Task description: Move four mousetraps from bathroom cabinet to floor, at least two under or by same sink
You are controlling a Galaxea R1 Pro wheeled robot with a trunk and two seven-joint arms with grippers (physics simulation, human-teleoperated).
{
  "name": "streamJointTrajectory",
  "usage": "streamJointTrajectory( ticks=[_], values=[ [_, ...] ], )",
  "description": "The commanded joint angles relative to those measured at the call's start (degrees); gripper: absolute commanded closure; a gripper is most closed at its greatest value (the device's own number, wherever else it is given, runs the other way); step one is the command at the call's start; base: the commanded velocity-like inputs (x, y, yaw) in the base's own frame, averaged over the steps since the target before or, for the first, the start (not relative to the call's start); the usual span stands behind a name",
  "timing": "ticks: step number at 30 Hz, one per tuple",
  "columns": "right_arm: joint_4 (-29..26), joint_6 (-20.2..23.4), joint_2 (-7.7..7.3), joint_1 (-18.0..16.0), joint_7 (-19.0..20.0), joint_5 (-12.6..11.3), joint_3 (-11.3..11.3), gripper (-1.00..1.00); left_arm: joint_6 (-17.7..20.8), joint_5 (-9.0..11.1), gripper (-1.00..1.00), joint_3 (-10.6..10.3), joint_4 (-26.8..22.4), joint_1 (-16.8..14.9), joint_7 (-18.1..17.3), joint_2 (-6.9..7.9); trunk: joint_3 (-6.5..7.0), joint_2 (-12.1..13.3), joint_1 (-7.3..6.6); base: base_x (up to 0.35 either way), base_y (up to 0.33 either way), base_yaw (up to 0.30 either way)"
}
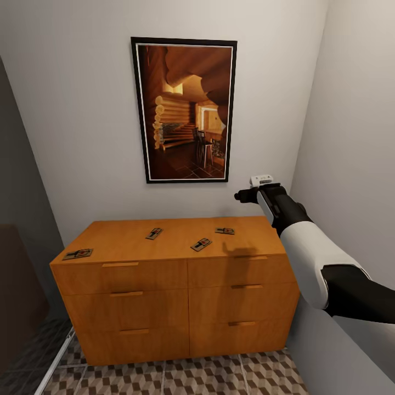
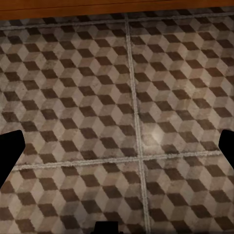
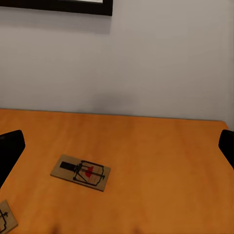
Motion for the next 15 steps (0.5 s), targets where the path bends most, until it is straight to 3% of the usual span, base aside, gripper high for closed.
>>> streamJointTrajectory(
  ticks=[1,15],
  values=[
    [-0.08,0.30,0.00,-0.03,0.30,0.60,0.02,-1.00,-0.18,-0.04,-1.00,-0.01,0.03,-0.03,0.04,0.00,-0.07,-0.04,0.00,0.000,0.000,0.000],
    [-0.06,0.28,0.00,-0.03,0.30,0.60,0.01,-1.00,-0.18,-0.04,-1.00,-0.01,0.03,-0.03,0.04,0.00,-0.07,-0.04,0.00,0.000,0.000,0.000]
  ],
)
